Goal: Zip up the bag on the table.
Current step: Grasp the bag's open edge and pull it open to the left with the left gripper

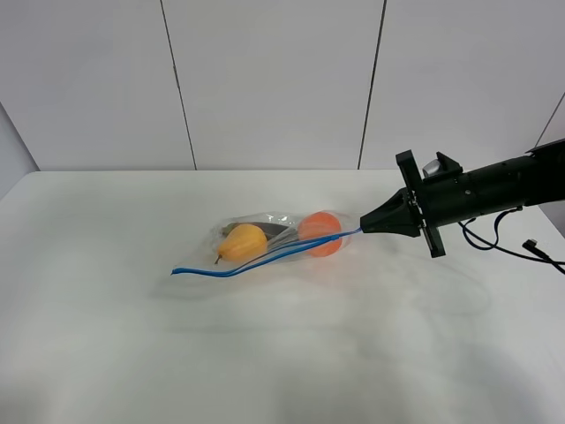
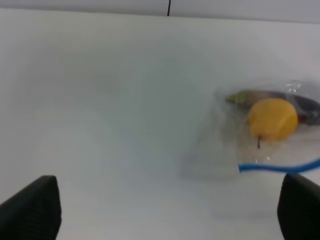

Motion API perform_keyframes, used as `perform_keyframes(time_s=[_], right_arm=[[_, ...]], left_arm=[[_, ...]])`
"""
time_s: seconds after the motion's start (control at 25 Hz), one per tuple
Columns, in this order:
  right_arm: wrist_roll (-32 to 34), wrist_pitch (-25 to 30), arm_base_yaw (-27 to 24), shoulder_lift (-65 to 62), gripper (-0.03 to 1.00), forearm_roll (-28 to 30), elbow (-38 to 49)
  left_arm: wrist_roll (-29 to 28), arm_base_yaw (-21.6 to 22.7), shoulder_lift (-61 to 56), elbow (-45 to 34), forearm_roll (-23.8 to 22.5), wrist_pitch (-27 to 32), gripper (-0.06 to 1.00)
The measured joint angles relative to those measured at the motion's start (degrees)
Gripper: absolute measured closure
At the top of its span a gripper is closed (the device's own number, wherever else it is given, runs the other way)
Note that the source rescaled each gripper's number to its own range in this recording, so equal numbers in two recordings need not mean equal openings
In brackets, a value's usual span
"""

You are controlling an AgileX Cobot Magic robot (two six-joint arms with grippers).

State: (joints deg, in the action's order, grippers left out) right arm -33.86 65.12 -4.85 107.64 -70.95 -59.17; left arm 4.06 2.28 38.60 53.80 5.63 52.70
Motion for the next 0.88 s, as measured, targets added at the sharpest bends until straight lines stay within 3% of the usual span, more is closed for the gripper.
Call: perform_keyframes(time_s=[0.12,0.32,0.6,0.72,0.88], right_arm=[[0.0,0.0,0.0,0.0,0.97,0.0,0.0],[0.0,0.0,0.0,0.0,0.97,0.0,0.0],[0.0,0.0,0.0,0.0,0.97,0.0,0.0],[-0.11,0.0,0.0,0.0,0.97,0.0,0.0],[-0.17,0.0,0.0,0.0,0.97,0.0,0.0]], left_arm=[[7.63,0.0,8.59,3.54,0.0,-1.98,-0.06],[29.96,0.0,19.12,4.76,1.68,-5.41,-0.06],[65.52,-5.05,27.72,4.76,15.29,-6.68,-0.03],[70.43,-10.1,29.71,4.76,21.26,-8.09,-0.03],[71.16,-19.37,31.21,3.17,22.84,-13.7,-0.03]])
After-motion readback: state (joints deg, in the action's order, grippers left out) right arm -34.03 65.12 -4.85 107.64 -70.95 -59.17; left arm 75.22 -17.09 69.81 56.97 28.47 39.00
